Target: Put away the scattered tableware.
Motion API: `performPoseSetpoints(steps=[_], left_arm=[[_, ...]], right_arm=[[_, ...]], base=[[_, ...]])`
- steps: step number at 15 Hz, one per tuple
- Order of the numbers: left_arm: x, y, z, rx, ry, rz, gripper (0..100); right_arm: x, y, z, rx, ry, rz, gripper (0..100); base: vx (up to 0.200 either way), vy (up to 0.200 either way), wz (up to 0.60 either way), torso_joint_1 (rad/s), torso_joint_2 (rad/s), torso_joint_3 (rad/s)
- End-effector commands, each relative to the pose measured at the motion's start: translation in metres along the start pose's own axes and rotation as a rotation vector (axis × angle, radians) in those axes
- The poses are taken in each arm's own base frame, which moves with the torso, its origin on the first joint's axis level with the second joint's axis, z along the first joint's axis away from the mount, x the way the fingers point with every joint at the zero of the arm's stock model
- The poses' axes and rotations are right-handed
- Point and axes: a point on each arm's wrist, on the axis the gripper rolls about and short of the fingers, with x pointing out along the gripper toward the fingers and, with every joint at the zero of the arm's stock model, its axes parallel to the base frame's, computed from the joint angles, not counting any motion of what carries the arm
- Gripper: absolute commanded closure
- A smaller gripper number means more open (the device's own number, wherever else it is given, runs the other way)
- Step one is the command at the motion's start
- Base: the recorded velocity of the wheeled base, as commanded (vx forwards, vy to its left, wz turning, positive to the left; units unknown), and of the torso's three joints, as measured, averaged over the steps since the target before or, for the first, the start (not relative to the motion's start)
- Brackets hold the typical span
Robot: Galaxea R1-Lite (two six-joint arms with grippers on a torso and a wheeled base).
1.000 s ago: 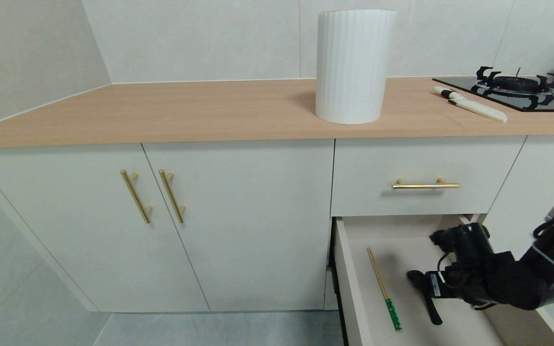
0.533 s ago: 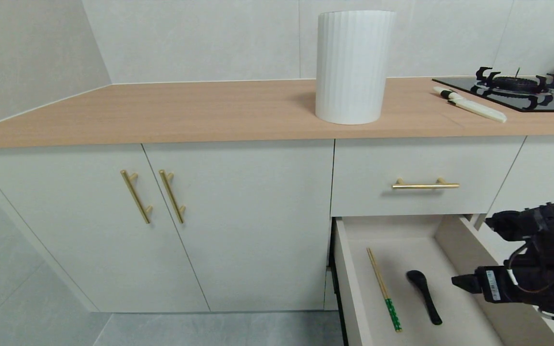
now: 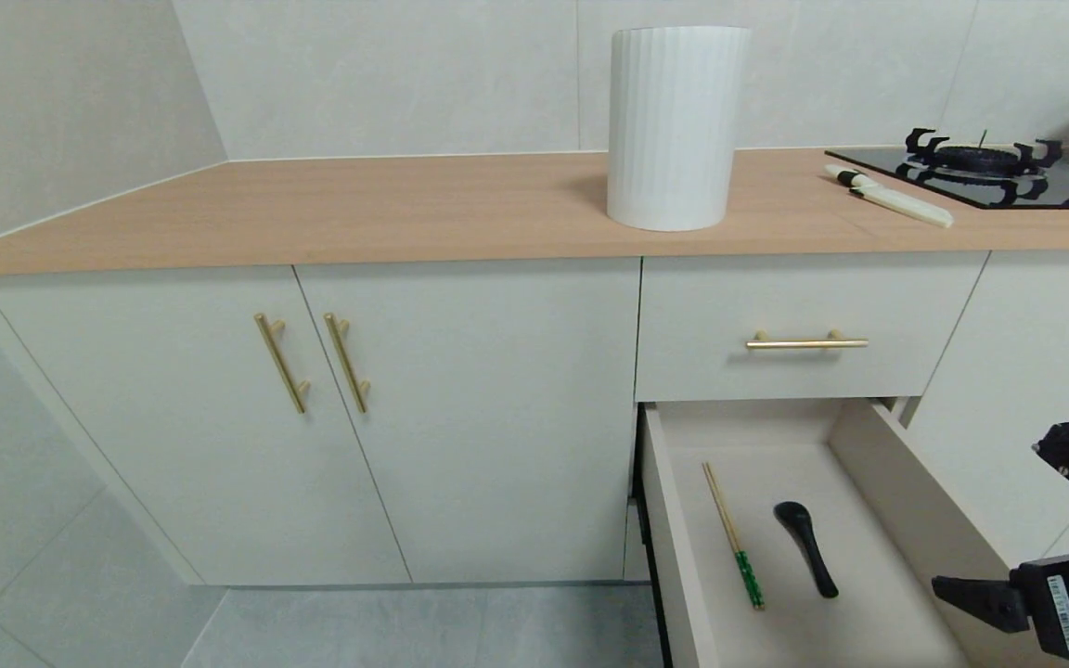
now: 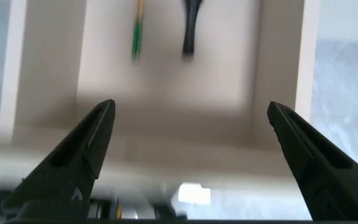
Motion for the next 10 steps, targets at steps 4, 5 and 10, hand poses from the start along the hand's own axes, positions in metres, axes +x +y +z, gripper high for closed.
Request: performPoseSetpoints(steps=[4,5,10], left_arm=[[0.0,0.0,0.0,0.001,0.0,0.001,0],[0.0,0.0,0.0,0.001,0.0,0.001,0],[0.0,0.0,0.0,0.001,0.0,0.001,0]], right_arm=[[-0.008,0.0,-0.008,-0.056,0.1,0.016,0],[-0.004,0.002,-0.009,-0.07,0.147,0.029,0],[0.035,0.018,-0.019,-0.13,0.417,0.074,0]], base=[[-0.15,0.0,0.0,-0.002,0.0,0.002],[0.0,0.0,0.0,0.0,0.0,0.0],[0.0,0.0,0.0,0.0,0.0,0.0]])
